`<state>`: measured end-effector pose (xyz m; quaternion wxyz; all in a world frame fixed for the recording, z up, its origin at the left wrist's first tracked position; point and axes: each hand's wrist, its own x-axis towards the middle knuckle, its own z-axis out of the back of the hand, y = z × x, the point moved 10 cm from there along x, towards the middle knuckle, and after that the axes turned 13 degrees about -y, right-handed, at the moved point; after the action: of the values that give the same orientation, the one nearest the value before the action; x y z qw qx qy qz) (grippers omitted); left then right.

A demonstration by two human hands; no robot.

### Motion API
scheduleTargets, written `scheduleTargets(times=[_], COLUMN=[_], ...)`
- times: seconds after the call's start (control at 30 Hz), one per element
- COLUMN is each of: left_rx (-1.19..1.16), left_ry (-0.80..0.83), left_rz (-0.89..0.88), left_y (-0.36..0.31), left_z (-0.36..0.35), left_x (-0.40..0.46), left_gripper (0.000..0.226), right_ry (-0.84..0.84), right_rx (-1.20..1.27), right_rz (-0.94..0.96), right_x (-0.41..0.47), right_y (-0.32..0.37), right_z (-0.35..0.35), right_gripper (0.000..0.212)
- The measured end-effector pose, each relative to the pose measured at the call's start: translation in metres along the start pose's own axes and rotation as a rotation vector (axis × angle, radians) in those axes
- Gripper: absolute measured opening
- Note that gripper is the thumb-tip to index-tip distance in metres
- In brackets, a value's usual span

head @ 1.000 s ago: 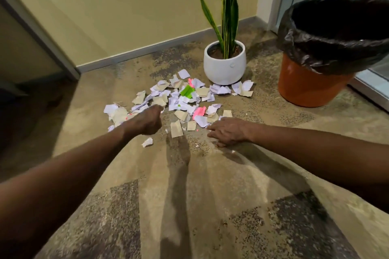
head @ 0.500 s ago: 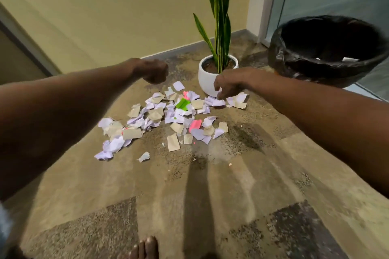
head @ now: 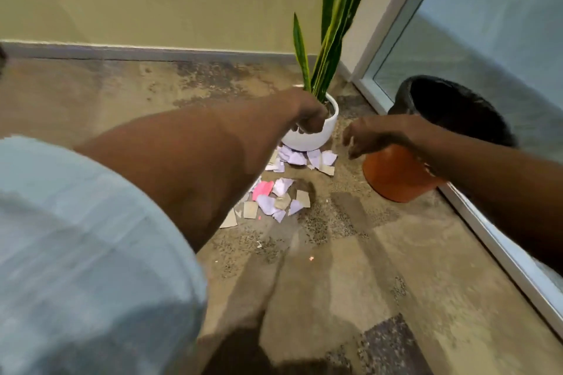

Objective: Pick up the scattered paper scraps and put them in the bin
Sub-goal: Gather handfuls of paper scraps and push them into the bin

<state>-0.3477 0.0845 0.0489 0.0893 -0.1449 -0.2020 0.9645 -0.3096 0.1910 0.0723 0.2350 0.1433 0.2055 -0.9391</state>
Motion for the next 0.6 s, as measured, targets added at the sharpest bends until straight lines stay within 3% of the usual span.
scheduleTargets(times=[0.07,0.2,0.3,0.43,0.6], left_rx=[-0.033,0.018,0.175,0.400,0.356], left_ry=[0.039,0.005,0.089,0.095,0.082], left_rz=[0.007,-0.059,-0.107,-0.142,-0.159], left_y=[-0.001,0.026,0.055,0.094,0.125], left_z=[-0.001,-0.009,-0.034,-0.046,-0.056], left_x=[-0.024,-0.031,-0.036,-0.052,-0.072], left_gripper=[0.015,0.006,0.025,0.028,0.037], right_ry=[0.009,0.185,0.241,0.240,0.200], right_rx=[-0.016,-0.024,-0.001,-0.047,0.157], right_rz=[0.048,0.151,0.235,0.375,0.623], right_x=[0.006,0.013,0.020,0.010,-0.014], right_y=[0.021,0.066,0.087,0.114,0.149], right_z=[-0.003,-0.040,-0.076,-0.137,-0.194], right_gripper=[0.047,0.041,0.031,0.027,0.025])
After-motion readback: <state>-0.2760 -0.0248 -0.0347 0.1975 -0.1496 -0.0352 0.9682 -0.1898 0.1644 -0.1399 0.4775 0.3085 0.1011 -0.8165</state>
